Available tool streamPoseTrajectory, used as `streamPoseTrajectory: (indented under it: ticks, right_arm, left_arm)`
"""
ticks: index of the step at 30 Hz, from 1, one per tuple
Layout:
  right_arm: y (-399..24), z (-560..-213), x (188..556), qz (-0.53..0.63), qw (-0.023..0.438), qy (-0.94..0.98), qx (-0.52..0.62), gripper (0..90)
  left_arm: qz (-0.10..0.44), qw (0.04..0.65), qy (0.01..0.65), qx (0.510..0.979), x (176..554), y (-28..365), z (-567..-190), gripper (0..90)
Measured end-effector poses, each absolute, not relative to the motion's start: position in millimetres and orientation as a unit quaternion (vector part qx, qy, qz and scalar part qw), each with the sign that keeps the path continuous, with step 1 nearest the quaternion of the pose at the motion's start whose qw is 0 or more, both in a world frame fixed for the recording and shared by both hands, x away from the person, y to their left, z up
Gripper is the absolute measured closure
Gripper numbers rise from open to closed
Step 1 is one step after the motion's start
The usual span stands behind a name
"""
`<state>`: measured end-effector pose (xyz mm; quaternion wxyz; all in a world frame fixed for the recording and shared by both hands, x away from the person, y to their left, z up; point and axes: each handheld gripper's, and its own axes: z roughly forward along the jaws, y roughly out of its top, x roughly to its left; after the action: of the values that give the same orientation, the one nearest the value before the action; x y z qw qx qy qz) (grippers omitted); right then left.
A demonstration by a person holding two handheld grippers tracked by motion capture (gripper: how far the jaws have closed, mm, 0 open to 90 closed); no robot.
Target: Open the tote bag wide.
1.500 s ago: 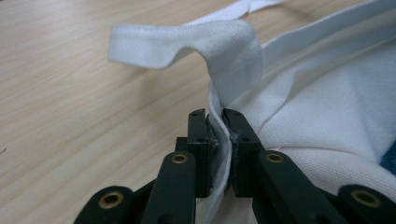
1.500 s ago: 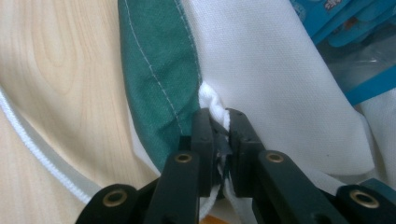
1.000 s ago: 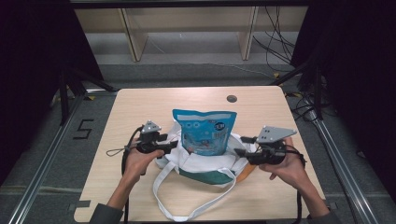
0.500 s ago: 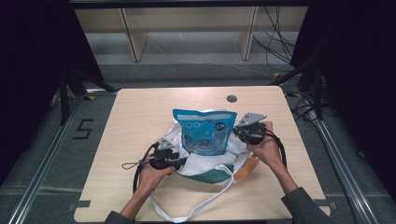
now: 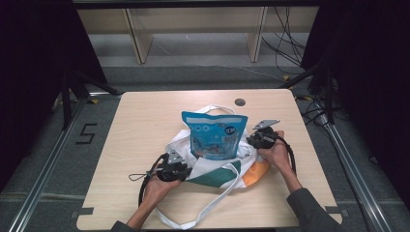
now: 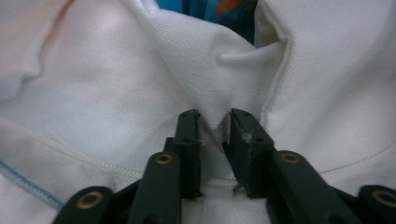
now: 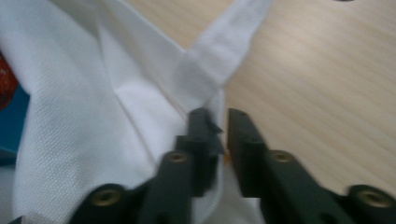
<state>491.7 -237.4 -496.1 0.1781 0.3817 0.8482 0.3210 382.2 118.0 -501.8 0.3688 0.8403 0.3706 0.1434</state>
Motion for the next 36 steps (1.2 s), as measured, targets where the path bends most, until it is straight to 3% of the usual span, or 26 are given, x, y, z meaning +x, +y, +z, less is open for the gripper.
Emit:
streamPoseTrajectory:
  ticks: [1, 2, 6, 11, 15, 19, 22, 25, 30, 31, 36]
  right_arm:
    - [-237, -496, 492, 0.321, 0.178, 0.848, 0.382, 74.5]
    - [-241, -485, 490, 0.333, 0.182, 0.837, 0.395, 60.4]
    - [-253, -458, 475, 0.376, 0.184, 0.816, 0.400, 50.3]
    - [-259, -433, 449, 0.418, 0.199, 0.801, 0.379, 49.0]
    - [-244, -426, 421, 0.440, 0.166, 0.822, 0.320, 49.2]
    - [-226, -430, 402, 0.430, 0.128, 0.847, 0.286, 51.5]
    - [-222, -432, 397, 0.428, 0.115, 0.854, 0.274, 52.4]
    - [-216, -437, 385, 0.428, 0.090, 0.867, 0.239, 52.3]
    - [-204, -445, 381, 0.416, 0.105, 0.875, 0.225, 52.1]
    - [-202, -447, 382, 0.417, 0.106, 0.875, 0.222, 53.0]
    - [-203, -465, 379, 0.357, 0.090, 0.910, 0.188, 82.5]
  left_arm:
    - [0.143, 0.369, 0.371, 0.840, 382, 118, -502, 67.6]
    - [0.140, 0.373, 0.363, 0.843, 383, 120, -496, 64.4]
    - [0.140, 0.443, 0.385, 0.798, 385, 134, -461, 56.0]
    - [0.210, 0.422, 0.376, 0.798, 400, 148, -434, 51.3]
    - [0.248, 0.400, 0.384, 0.795, 432, 147, -436, 49.1]
    - [0.215, 0.386, 0.369, 0.818, 456, 130, -449, 46.6]
    - [0.227, 0.357, 0.362, 0.831, 469, 123, -452, 50.7]
    - [0.206, 0.393, 0.375, 0.814, 485, 120, -455, 68.8]
    - [0.197, 0.382, 0.401, 0.809, 508, 117, -461, 73.8]
    - [0.186, 0.371, 0.404, 0.815, 514, 119, -463, 73.8]
    - [0.156, 0.363, 0.436, 0.809, 527, 120, -479, 78.2]
